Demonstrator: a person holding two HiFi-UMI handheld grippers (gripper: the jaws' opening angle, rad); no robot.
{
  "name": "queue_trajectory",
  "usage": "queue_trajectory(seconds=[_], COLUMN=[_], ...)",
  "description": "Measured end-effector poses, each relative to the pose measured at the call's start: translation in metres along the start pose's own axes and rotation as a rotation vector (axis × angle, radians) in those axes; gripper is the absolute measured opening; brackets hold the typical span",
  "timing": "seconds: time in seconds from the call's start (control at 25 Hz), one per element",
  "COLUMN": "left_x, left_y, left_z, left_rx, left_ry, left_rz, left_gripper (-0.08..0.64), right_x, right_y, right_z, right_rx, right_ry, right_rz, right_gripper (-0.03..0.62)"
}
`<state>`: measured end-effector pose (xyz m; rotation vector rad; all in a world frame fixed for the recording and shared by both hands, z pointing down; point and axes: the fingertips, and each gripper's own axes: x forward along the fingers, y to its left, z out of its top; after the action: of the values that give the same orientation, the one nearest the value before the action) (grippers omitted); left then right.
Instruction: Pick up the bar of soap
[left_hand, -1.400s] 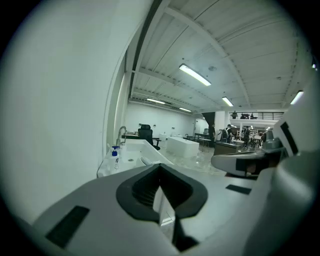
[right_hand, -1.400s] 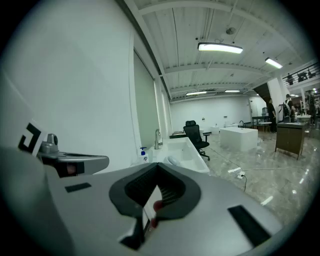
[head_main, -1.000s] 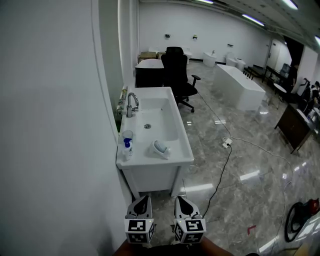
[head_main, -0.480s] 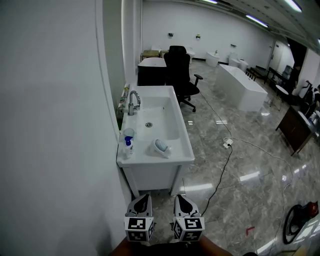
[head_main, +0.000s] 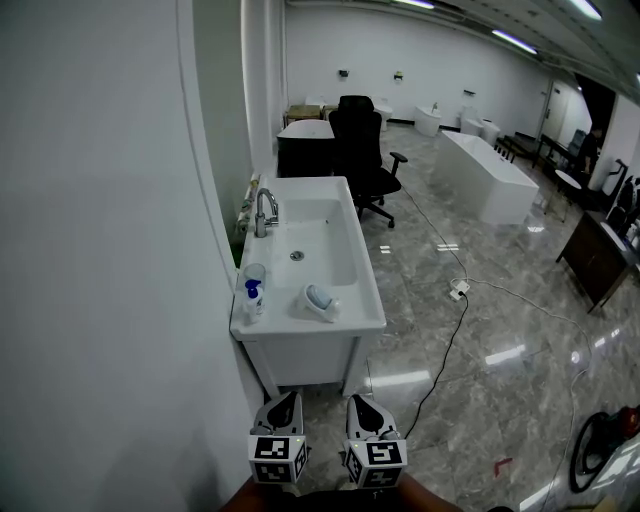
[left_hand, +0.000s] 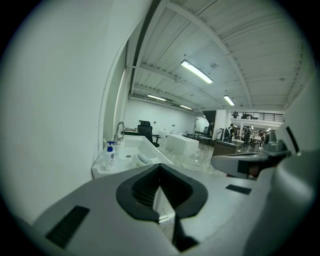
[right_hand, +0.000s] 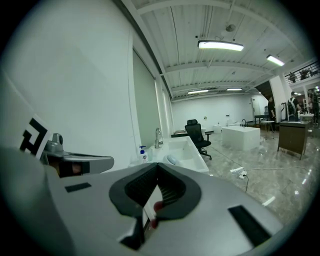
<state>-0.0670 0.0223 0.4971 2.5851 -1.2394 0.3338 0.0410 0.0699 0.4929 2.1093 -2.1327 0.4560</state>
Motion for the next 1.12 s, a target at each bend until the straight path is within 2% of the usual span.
queue_trajectory(seconds=[0.36, 0.64, 0.8, 1.12], left_x=[0.027, 0.041, 0.052, 0.073], left_y=[-0.049, -0.083, -0.088, -0.089], left_z=[0.000, -0.006, -0.013, 0.000], left_rx=[0.024, 0.008, 0.034, 0.047], left_ry=[0.012, 0.034, 0.049, 0.018], left_rz=[-0.002, 0.008, 0.016, 0.016], left_gripper=[0.003, 0.002, 0.002, 0.002], right_x=[-0.013, -0.022, -0.016, -0.003], right_y=[-0.047, -0.094, -0.101, -0.112], right_z=[0.000, -0.012, -0.011, -0.007], right_rx=[0.011, 0.008, 0.031, -0.020], right_ry=[0.000, 0.034, 0.017, 0.032], right_rz=[0.043, 0.025, 0.051, 0.036], right_gripper=[0.005, 0.005, 0.005, 0.005])
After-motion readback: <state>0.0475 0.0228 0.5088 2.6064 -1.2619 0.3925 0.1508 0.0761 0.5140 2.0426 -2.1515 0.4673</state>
